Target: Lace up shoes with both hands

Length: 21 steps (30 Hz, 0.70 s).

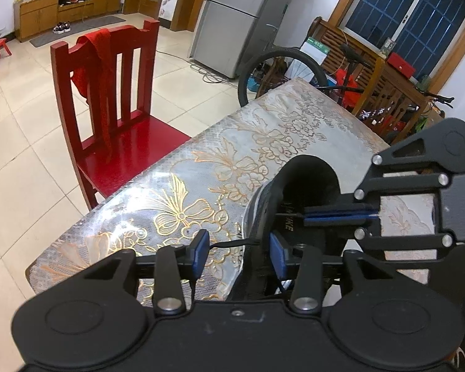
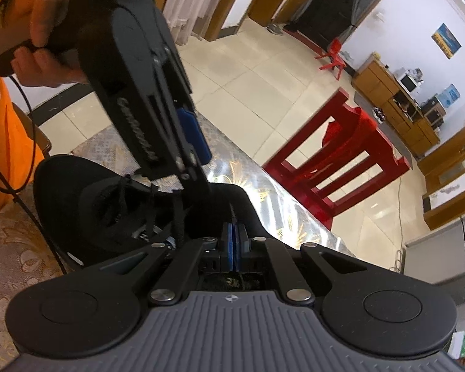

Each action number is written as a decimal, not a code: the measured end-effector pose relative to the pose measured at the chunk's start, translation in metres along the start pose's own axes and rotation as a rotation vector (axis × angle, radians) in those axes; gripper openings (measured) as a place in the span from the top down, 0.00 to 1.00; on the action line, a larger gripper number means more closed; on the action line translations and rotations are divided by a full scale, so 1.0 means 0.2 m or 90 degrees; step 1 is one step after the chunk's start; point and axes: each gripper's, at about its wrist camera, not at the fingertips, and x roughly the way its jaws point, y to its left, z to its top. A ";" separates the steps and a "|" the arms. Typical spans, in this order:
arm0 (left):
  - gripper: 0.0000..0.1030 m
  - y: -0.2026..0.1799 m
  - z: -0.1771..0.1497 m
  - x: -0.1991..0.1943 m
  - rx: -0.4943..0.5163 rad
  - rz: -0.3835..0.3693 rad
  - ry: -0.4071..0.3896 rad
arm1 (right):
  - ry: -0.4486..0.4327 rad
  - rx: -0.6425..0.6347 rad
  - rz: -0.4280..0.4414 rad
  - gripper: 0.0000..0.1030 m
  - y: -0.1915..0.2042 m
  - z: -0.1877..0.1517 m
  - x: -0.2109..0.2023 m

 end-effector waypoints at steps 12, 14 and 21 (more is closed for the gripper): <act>0.61 -0.03 -0.01 0.00 0.018 0.005 0.000 | 0.000 0.018 0.004 0.98 0.03 -0.01 0.07; 0.61 -0.02 -0.01 0.00 0.016 0.008 0.001 | -0.022 0.030 0.013 0.98 0.03 0.00 0.04; 0.61 -0.02 -0.02 0.02 0.011 -0.011 0.014 | -0.029 0.058 -0.015 0.98 0.00 -0.03 0.03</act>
